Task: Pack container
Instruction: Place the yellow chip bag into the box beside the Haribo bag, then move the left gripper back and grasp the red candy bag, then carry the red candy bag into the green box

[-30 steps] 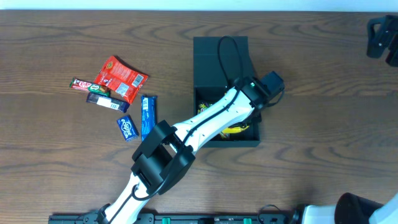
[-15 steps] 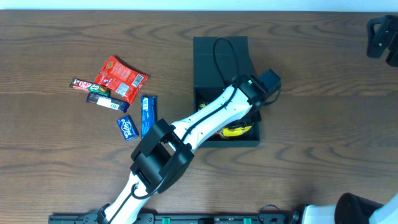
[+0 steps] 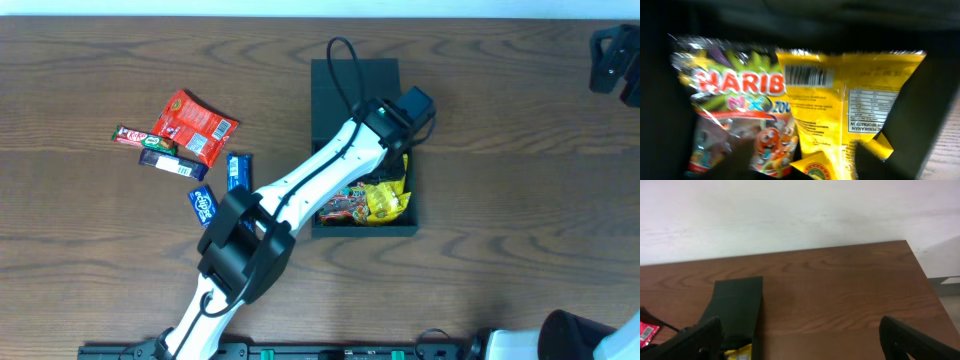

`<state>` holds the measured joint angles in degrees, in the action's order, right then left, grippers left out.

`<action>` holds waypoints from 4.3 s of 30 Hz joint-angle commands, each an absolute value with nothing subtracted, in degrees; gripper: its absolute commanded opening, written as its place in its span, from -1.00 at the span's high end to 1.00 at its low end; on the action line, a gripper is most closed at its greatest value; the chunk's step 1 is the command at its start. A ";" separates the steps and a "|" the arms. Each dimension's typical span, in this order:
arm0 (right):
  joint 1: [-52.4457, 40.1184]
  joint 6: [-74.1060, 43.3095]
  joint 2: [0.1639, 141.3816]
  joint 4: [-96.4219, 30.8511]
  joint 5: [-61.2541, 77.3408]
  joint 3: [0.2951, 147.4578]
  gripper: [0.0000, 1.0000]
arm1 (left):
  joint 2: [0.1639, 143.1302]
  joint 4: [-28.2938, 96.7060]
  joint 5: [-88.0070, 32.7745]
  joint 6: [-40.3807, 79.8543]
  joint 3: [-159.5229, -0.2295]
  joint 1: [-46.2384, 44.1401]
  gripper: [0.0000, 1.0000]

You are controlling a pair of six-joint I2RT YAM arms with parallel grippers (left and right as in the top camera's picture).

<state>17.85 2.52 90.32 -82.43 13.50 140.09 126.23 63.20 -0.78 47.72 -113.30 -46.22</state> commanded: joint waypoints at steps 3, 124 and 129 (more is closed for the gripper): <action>18.35 1.74 89.80 -82.32 13.76 140.46 -0.99 | 124.16 65.01 2.28 41.98 -114.41 -47.70 0.88; 20.36 1.74 91.29 -81.82 11.88 140.46 -0.98 | 118.52 73.71 13.93 35.79 -116.55 -30.85 0.88; 22.59 1.74 91.02 -82.00 12.47 140.46 -0.98 | 118.50 75.35 13.41 37.63 -116.27 -37.43 0.88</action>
